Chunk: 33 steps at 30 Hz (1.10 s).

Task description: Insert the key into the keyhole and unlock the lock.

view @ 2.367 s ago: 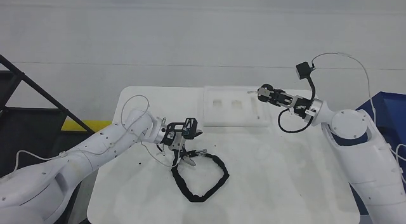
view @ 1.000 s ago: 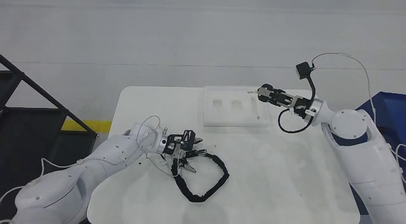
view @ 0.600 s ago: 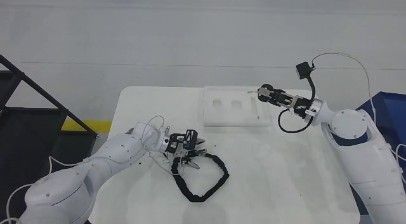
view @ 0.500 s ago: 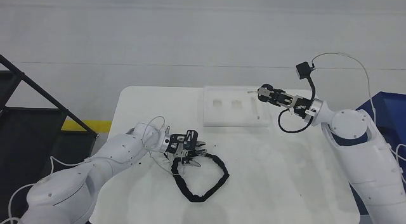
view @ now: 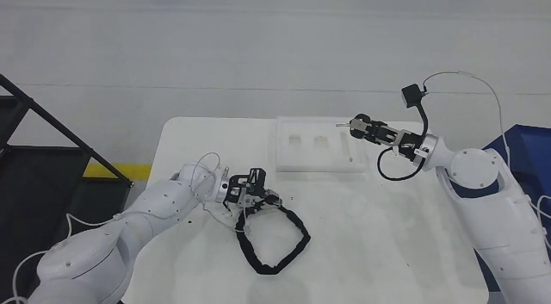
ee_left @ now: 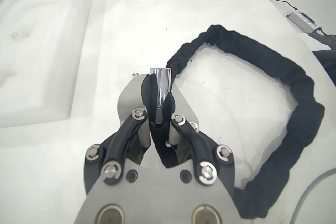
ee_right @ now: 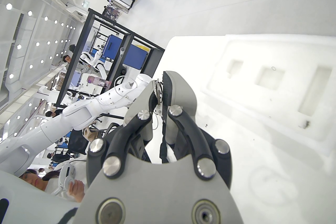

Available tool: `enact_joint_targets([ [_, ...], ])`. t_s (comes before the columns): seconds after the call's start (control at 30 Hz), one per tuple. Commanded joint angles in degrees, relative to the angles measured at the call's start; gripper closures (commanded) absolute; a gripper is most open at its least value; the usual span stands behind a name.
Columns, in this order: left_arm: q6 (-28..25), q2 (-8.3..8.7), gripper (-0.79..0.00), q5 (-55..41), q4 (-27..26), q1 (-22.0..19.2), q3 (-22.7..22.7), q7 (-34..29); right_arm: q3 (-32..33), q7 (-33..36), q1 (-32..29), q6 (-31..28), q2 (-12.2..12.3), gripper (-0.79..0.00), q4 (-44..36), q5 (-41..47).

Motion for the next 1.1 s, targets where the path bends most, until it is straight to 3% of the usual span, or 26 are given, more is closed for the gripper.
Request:
enact_joint_targets([
  [0.0, -0.56, 0.35, 0.000, -0.05, -0.88, -0.28, -0.56, 0.67, 0.00, 0.00, 0.00, 0.00, 0.00, 0.000, 0.00, 0.00],
  [0.33, -4.04, 2.96, 0.000, -3.21, -10.23, -1.99, -5.85, 0.15, -0.73, 0.56, -0.52, 0.73, -0.02, 0.000, -0.78, -0.89],
  [0.57, -7.00, 4.75, 0.000, -7.16, -18.29, -1.91, -10.34, -5.39, -2.94, 11.24, 0.74, 9.54, 0.31, 0.000, -4.32, -2.77],
  [1.07, -6.02, 6.13, 0.000, -15.68, -29.37, 0.86, -17.98, -16.26, 3.47, 18.44, -2.07, 19.93, 2.05, 0.000, -17.28, 0.25],
])
